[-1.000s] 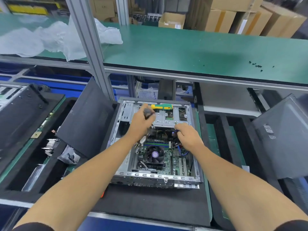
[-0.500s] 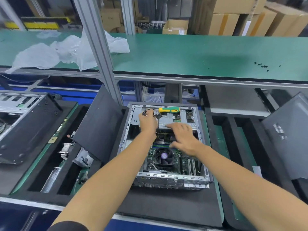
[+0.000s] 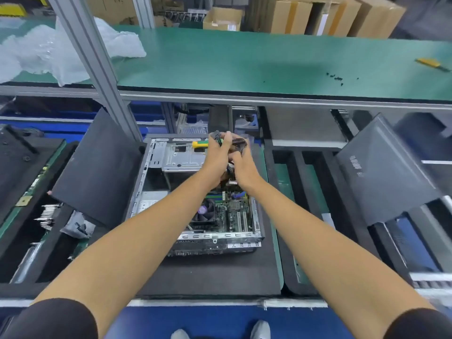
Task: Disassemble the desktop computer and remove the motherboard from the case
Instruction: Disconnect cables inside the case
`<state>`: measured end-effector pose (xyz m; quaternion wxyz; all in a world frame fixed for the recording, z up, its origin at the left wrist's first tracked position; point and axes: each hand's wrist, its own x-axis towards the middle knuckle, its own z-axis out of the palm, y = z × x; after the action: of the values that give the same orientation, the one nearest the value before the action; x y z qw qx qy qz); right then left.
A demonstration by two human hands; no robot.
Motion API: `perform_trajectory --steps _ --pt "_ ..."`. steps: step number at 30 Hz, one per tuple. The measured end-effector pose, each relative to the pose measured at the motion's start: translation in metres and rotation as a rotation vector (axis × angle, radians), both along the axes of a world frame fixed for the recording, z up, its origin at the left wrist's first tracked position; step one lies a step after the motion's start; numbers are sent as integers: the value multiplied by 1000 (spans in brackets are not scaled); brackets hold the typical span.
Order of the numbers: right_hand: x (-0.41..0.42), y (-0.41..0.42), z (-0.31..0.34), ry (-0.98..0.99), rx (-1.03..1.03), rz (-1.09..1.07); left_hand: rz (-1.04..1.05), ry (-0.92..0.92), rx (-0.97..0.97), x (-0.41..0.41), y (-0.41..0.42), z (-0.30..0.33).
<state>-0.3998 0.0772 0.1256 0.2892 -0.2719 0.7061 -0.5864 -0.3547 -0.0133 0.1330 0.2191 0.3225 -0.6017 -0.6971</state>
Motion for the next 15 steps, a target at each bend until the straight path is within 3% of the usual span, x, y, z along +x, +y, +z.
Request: perform_trajectory --steps 3,7,10,13,15 --pt "-23 27 -1 -130 115 -11 -100 -56 -145 -24 32 2" --pt "-62 77 -7 -499 -76 -120 -188 -69 -293 -55 78 0" --pt "-92 121 -19 -540 -73 -100 -349 -95 -311 -77 108 -13" --pt "-122 157 -35 -573 -42 -303 -565 -57 -276 -93 132 -29" --pt "-138 185 -52 -580 -18 -325 -730 -110 -347 -103 145 -38"
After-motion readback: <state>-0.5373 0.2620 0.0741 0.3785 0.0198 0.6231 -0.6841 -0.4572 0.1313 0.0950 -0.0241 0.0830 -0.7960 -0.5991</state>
